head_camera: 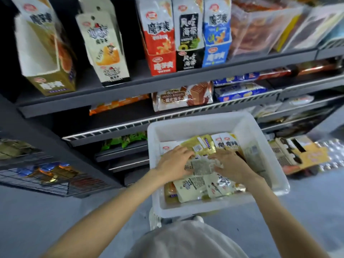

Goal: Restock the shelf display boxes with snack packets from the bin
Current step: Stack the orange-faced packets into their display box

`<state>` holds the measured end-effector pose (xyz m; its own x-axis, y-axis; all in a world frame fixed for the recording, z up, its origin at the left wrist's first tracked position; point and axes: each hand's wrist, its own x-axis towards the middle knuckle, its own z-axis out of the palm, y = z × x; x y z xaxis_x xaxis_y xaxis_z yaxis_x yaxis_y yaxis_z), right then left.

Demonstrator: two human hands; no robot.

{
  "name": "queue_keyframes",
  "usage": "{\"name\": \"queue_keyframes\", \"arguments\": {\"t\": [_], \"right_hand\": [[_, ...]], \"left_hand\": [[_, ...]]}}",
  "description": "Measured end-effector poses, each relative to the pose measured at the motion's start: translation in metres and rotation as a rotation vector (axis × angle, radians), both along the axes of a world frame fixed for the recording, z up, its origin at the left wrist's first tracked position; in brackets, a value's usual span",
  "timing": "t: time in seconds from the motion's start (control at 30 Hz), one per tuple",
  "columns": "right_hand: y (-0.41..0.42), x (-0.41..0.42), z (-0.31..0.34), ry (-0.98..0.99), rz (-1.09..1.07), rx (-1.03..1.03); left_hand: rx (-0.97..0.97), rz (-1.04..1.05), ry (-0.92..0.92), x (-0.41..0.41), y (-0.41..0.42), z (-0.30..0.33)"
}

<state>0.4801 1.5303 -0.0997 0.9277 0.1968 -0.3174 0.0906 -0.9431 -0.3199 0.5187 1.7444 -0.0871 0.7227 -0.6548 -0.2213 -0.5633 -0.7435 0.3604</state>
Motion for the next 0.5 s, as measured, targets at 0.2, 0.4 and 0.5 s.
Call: {"name": "queue_keyframes", "arguments": {"t": [0.2,0.4,0.5], "right_hand": [[-0.027,-0.021,-0.001,0.156,0.014,-0.21],[-0.037,-0.022,-0.008,0.011,0.068,-0.246],[-0.038,-0.017,-0.007,-0.079,-0.047,-0.155]], "left_hand": [[0.25,-0.118,0.148,0.005,-0.029,-0.029],[0.228,-0.149,0.191,0.009,-0.03,-0.021],[0.07,-0.07,0.182,0.008,-0.023,-0.011]]}}
